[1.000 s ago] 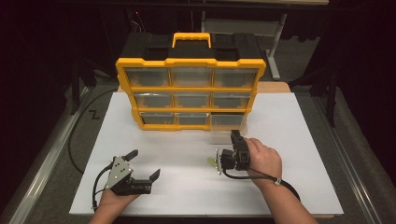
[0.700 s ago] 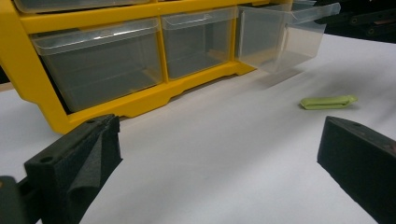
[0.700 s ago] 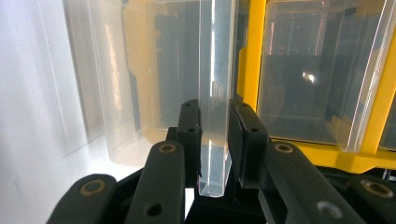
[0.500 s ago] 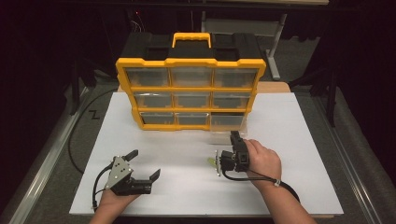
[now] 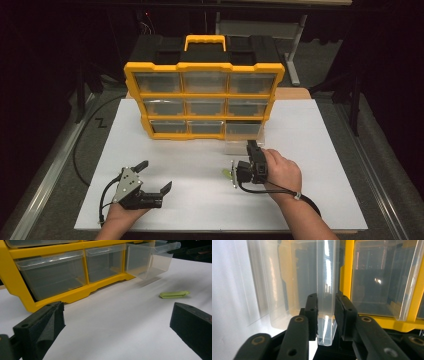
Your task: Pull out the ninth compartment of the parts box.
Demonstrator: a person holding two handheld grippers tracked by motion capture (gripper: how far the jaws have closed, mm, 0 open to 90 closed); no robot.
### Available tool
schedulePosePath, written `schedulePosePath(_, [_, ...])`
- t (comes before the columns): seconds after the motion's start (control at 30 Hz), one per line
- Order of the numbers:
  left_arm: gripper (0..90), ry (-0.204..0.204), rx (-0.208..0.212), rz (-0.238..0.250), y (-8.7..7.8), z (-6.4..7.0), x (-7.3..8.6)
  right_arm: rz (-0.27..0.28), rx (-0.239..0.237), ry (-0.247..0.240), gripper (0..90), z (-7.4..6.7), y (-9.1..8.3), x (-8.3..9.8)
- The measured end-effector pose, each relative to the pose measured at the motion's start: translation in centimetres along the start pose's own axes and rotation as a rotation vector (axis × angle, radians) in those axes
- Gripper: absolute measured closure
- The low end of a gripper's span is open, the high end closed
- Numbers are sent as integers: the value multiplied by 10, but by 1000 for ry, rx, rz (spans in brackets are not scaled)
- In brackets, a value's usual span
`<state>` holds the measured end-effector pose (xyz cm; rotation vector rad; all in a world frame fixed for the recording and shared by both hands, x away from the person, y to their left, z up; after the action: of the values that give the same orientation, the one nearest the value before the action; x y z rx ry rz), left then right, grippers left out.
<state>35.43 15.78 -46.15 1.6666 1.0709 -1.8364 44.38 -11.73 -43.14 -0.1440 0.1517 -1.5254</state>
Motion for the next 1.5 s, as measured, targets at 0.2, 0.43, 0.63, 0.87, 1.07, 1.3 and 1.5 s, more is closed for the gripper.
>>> schedulePosePath(0.2, [3, 3, -11, -2, 0, -1, 0, -5, -20, 21, 683, 0, -4, 2])
schedulePosePath(0.43, [3, -4, -19, -1, 0, -3, 1, -9, -31, 40, 641, -3, -11, 11])
schedulePosePath(0.63, [3, -5, -18, -5, 0, -2, 2, -6, -32, 48, 606, -6, -17, 18])
schedulePosePath(0.87, [3, -10, -20, -1, 1, -2, 1, -18, -40, 45, 568, -14, -21, 27])
schedulePosePath(1.07, [3, -7, -13, -9, 3, 0, 3, -52, -53, 52, 538, -21, -25, 43])
schedulePosePath(1.3, [3, -13, -10, -6, 2, -1, 2, -85, -68, 52, 512, -32, -29, 63])
schedulePosePath(1.5, [3, -10, -19, -7, 4, -1, 3, -112, -65, 49, 488, -43, -31, 80])
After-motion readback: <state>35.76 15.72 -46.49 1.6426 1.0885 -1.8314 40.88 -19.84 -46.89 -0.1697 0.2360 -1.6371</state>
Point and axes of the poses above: each handheld gripper's, and its own axes: y roughly forward along the jaws, x roughly out of its underside, z roughly to its right, the point moved 10 cm from there along y, roughly forward along the jaws, and after that the axes turned 3 degrees about x, right-handed, at the moved point
